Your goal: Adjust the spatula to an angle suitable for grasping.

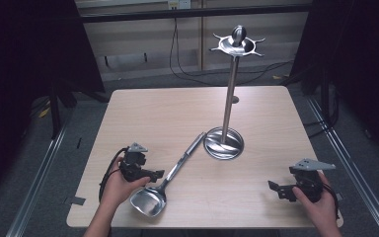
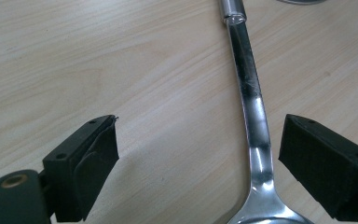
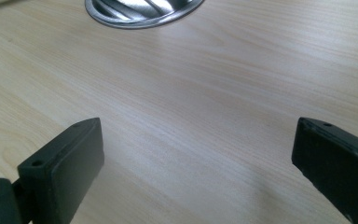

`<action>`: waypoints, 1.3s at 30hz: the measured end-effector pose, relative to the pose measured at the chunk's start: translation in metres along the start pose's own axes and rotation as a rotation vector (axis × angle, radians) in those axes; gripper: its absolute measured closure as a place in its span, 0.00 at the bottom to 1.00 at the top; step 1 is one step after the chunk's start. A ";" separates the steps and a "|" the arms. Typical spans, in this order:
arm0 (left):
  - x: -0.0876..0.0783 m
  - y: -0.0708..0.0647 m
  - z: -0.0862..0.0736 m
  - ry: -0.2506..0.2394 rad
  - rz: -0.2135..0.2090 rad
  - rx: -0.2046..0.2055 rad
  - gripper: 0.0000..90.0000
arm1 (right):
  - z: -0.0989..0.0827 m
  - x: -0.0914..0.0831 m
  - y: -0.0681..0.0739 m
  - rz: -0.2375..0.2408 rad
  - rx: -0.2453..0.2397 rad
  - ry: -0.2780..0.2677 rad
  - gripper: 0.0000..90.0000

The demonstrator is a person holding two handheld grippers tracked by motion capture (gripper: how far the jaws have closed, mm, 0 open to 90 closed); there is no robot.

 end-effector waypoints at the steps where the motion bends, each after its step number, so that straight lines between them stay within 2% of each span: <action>1: 0.000 0.000 0.000 0.000 0.000 0.000 0.13 | 0.000 0.000 0.000 0.000 0.000 0.000 0.02; 9: 0.003 -0.004 0.001 0.000 0.002 0.004 0.13 | 0.000 -0.001 0.002 0.002 -0.004 -0.002 0.02; 12: 0.004 -0.007 0.005 0.004 -0.013 0.015 0.13 | 0.000 0.000 0.002 0.003 -0.004 0.001 0.02; 14: 0.005 -0.014 0.011 -0.007 -0.039 0.022 0.21 | 0.000 0.000 0.003 0.009 -0.004 0.001 0.02; 15: 0.005 -0.016 0.013 -0.001 -0.049 0.037 0.21 | 0.000 0.000 0.003 0.009 -0.004 0.001 0.02; 17: 0.008 -0.024 0.019 -0.014 -0.085 0.058 0.29 | 0.001 0.000 0.003 0.007 -0.005 -0.003 0.02; 18: 0.010 -0.029 0.022 -0.013 -0.090 0.058 0.34 | 0.001 0.000 0.004 0.008 -0.006 -0.002 0.02; 20: 0.015 -0.035 0.028 0.000 -0.107 0.088 0.52 | 0.001 0.000 0.004 0.010 -0.003 -0.004 0.02; 21: 0.018 -0.039 0.031 0.007 -0.115 0.092 0.71 | 0.001 0.000 0.004 0.012 -0.003 -0.005 0.02; 22: 0.023 -0.042 0.035 0.023 -0.134 0.094 0.71 | 0.001 0.000 0.004 0.012 -0.003 -0.005 0.02; 23: 0.027 -0.045 0.039 0.037 -0.137 0.111 0.75 | 0.001 0.000 0.003 0.012 -0.002 -0.007 0.02; 24: 0.032 -0.048 0.043 0.056 -0.124 0.125 0.80 | 0.001 0.000 0.003 0.014 0.001 -0.006 0.02; 26: 0.043 -0.053 0.050 0.101 -0.130 0.137 0.88 | 0.000 0.001 0.002 0.017 -0.001 -0.004 0.02; 27: 0.048 -0.055 0.052 0.113 -0.136 0.133 0.98 | 0.000 0.001 0.003 0.016 -0.002 0.002 0.02; 28: 0.054 -0.057 0.055 0.130 -0.126 0.127 0.98 | 0.000 0.001 0.003 0.016 -0.002 0.002 0.02; 29: 0.061 -0.059 0.058 0.150 -0.120 0.141 1.00 | 0.000 0.001 0.003 0.016 -0.004 0.002 0.02; 31: 0.070 -0.060 0.062 0.184 -0.105 0.142 1.00 | 0.001 0.000 0.003 0.017 -0.002 -0.006 0.02; 33: 0.078 -0.061 0.064 0.196 -0.097 0.139 1.00 | 0.001 0.000 0.003 0.020 -0.004 -0.007 0.02; 34: 0.082 -0.062 0.065 0.195 -0.090 0.125 1.00 | 0.001 0.000 0.003 0.019 -0.005 -0.009 0.02; 35: 0.084 -0.061 0.065 0.199 -0.090 0.134 1.00 | 0.000 0.000 0.003 0.019 -0.006 -0.007 0.02; 37: 0.088 -0.062 0.066 0.193 -0.083 0.113 1.00 | 0.000 -0.001 0.003 0.019 -0.005 -0.005 0.02; 39: 0.089 -0.060 0.067 0.194 -0.070 0.113 1.00 | 0.000 -0.002 0.003 0.018 -0.003 -0.005 0.02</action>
Point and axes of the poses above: each handheld gripper's, and its own axes: x roughly forward along the jaws, z roughly out of its top, y roughly to its left, the point moved 2 cm from there along x, roughly forward along the jaws, and after that the axes turned 4 degrees about x, right-handed, at the moved point
